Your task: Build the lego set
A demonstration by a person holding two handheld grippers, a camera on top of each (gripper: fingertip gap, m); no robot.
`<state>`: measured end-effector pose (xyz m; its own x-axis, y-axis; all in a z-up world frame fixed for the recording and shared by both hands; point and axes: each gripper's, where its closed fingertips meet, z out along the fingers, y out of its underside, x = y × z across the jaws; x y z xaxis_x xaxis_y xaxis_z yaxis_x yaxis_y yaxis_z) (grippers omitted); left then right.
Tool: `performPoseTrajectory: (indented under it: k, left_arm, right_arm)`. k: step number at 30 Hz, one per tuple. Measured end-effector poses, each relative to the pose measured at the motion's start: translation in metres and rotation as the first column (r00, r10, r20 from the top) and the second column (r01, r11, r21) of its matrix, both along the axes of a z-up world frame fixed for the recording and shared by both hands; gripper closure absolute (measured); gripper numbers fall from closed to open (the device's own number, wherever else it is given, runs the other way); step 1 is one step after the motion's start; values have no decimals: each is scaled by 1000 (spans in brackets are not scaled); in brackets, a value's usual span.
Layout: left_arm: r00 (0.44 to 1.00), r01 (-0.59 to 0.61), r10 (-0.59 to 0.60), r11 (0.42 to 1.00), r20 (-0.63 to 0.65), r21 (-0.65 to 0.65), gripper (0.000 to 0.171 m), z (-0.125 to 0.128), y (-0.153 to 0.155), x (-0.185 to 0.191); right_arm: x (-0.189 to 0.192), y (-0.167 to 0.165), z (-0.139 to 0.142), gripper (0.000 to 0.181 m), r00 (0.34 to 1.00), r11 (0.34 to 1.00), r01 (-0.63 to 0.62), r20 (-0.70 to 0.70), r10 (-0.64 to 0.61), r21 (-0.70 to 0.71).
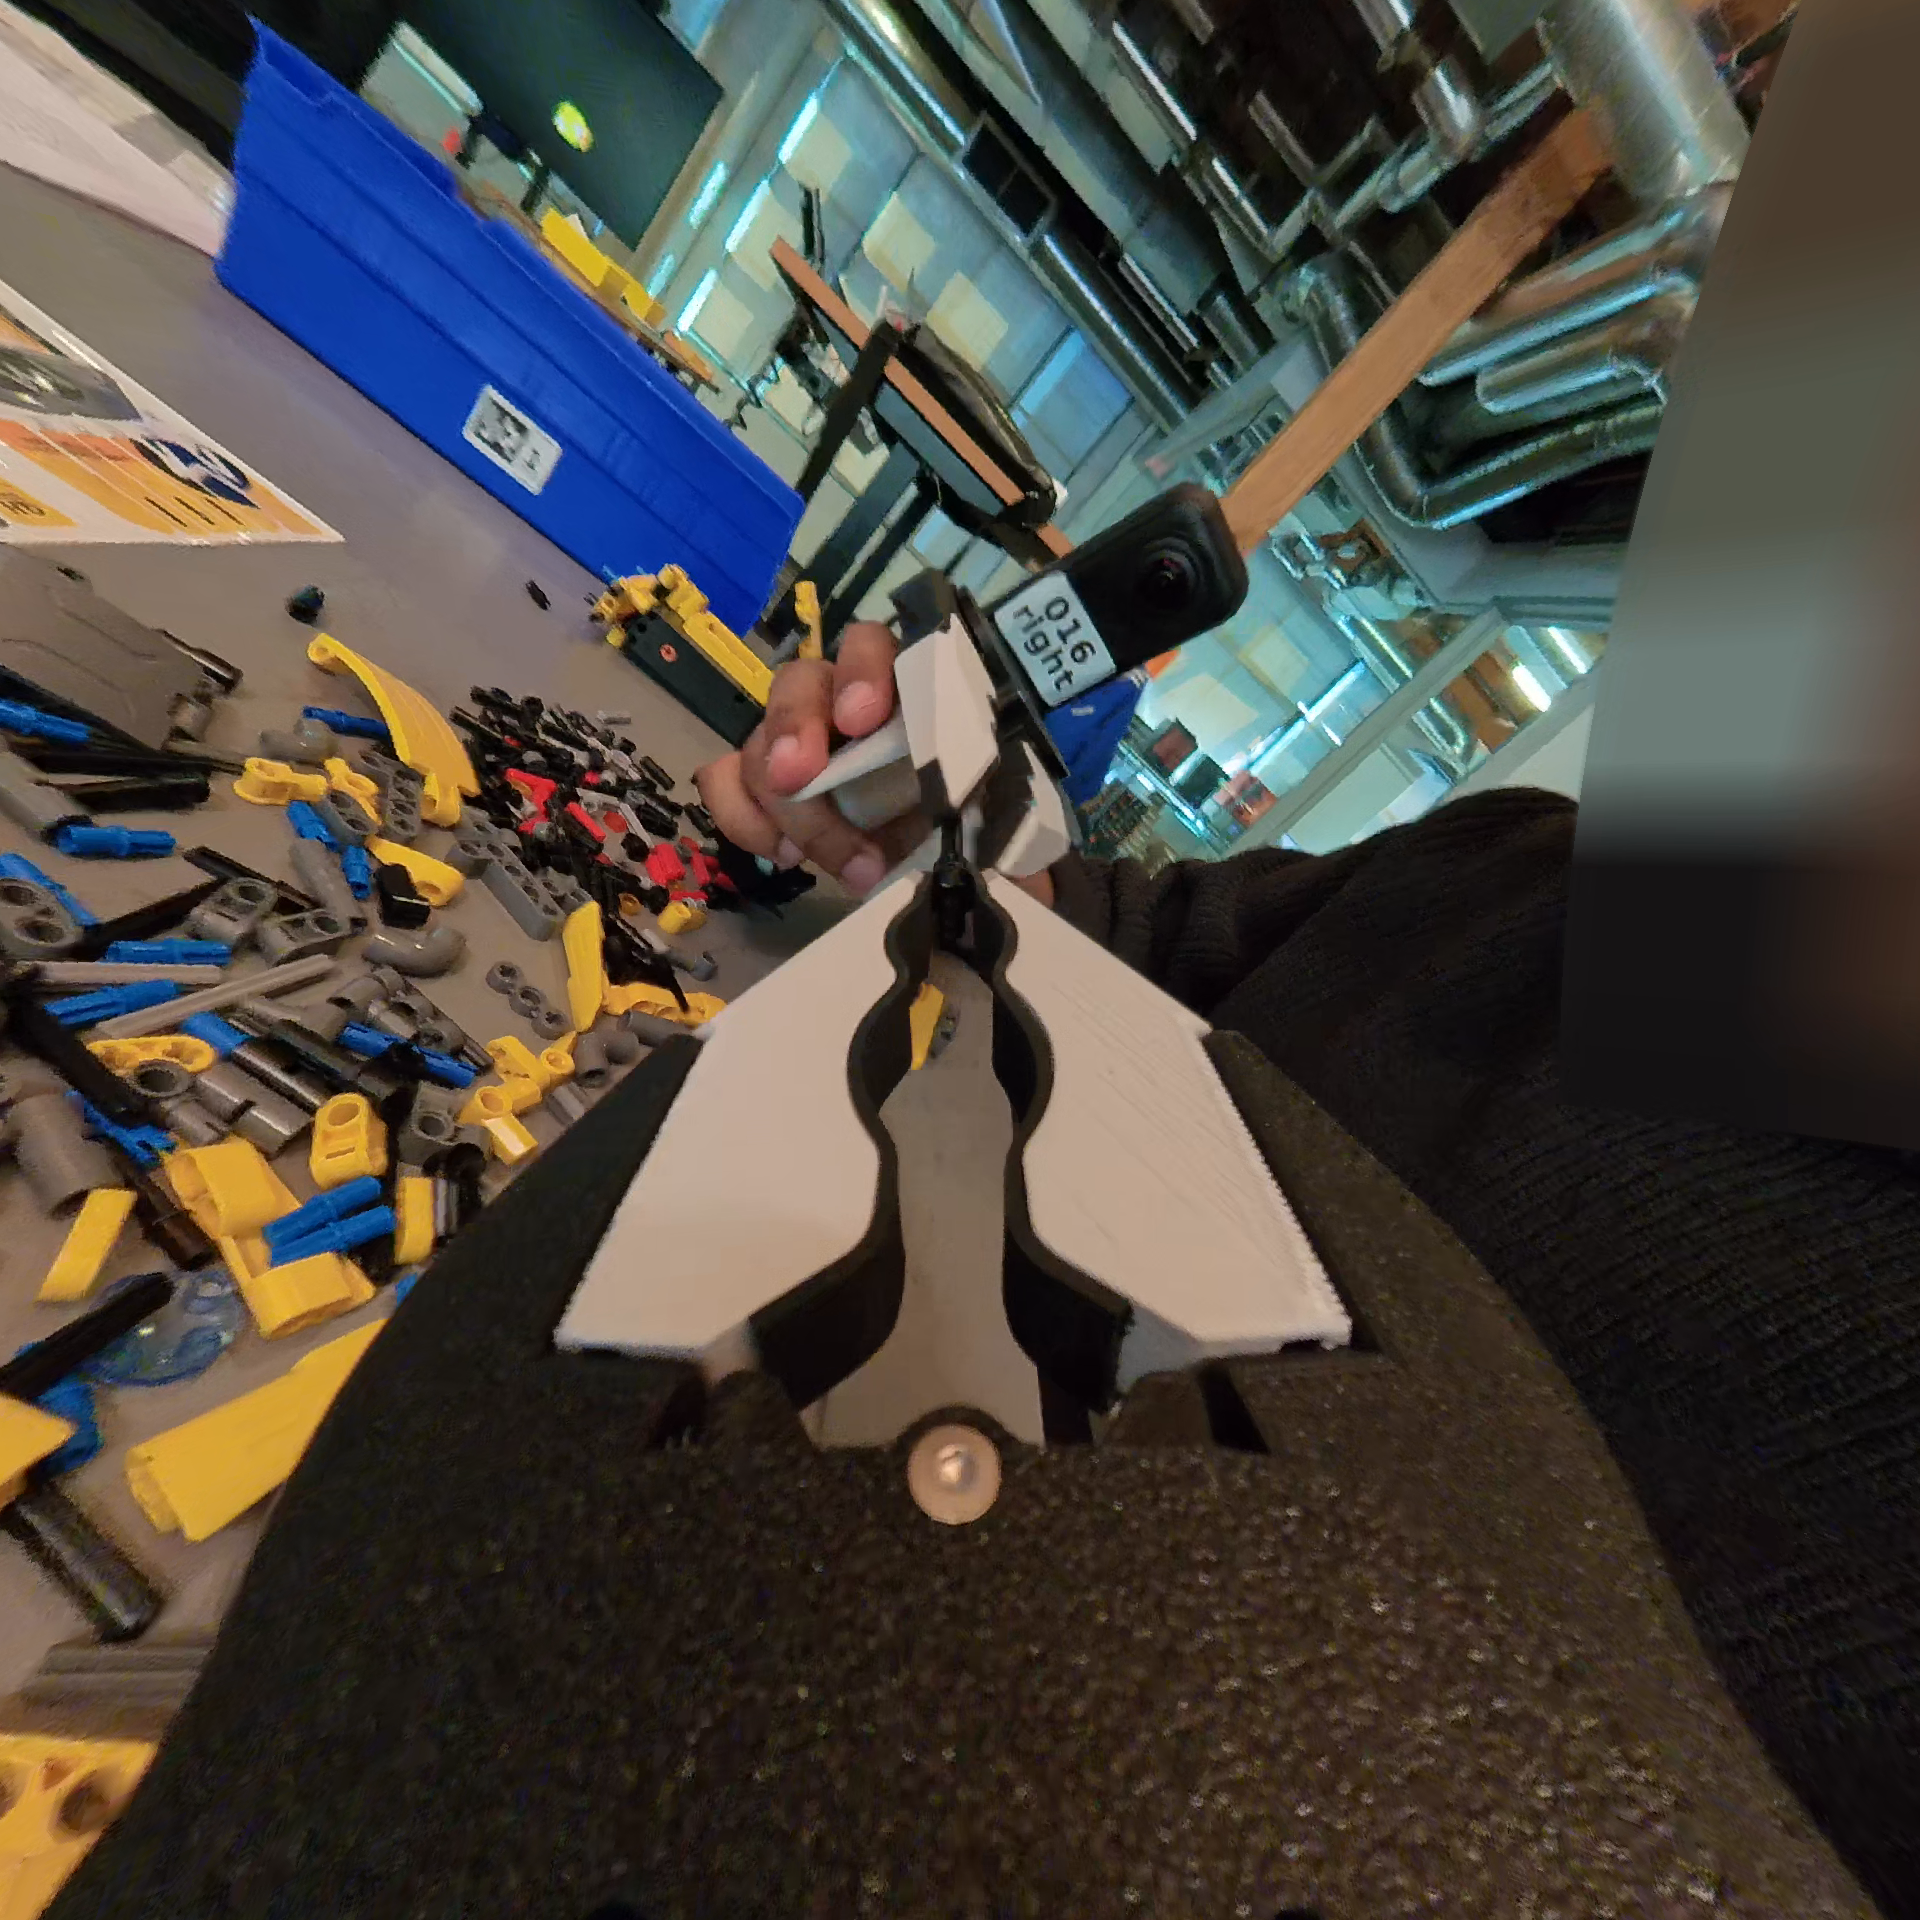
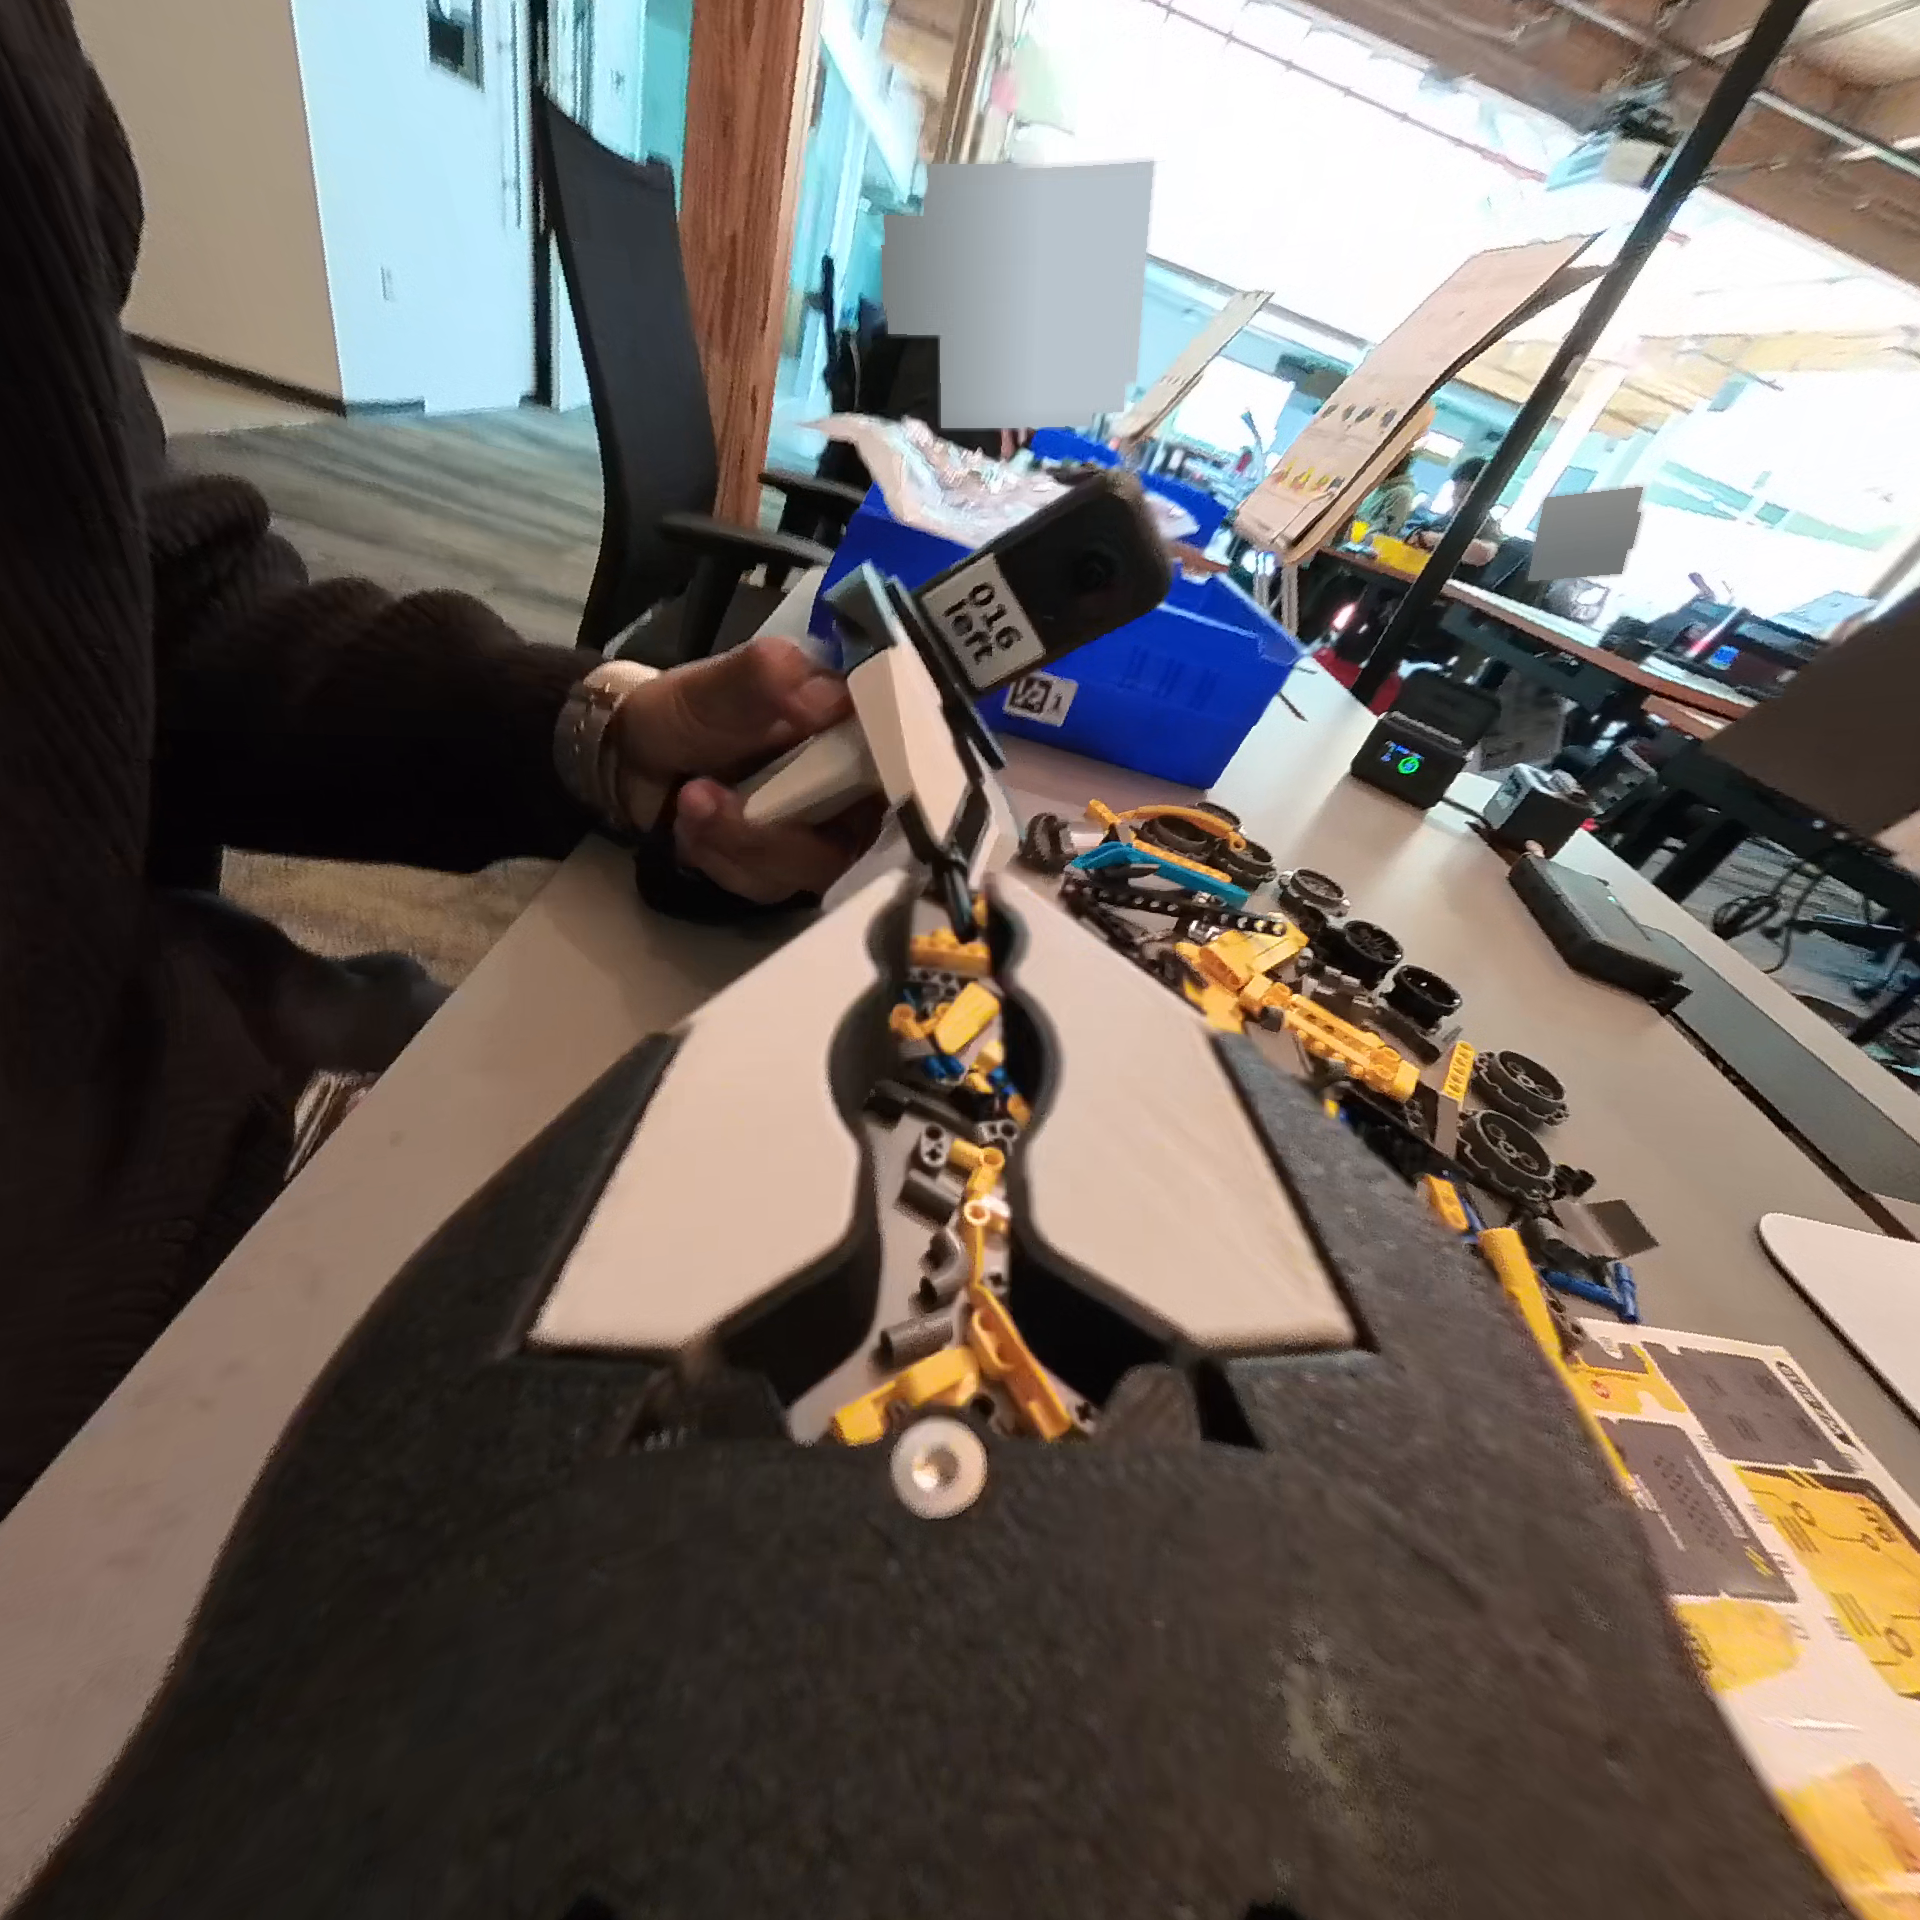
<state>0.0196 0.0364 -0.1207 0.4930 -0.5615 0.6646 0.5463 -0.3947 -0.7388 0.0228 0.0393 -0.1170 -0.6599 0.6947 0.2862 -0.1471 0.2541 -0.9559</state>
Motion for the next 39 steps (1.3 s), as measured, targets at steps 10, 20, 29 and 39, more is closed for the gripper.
performPoseTrajectory:
  k: [10, 20, 29, 39]
  left_arm:
    - [992, -123, 123, 992, 2, 17, 165, 3, 8, -16]
    - [997, -81, 81, 996, -17, 34, 165, 5, 6, -5]
    - [995, -91, 93, 995, -29, 49, 140, 6, 4, -7]
    - [995, -84, 88, 993, -43, 79, 149, 10, 0, -7]
  right_arm:
    - [-17, 15, 4, 149, 978, 979, 197, -78, -193, 54]
    - [-12, 14, 0, 158, 990, 991, 133, -42, -132, 27]
    - [-9, 15, 7, 177, 992, 994, 113, -61, -112, 14]
    - [-1, 6, 7, 178, 999, 999, 38, -35, -38, 6]
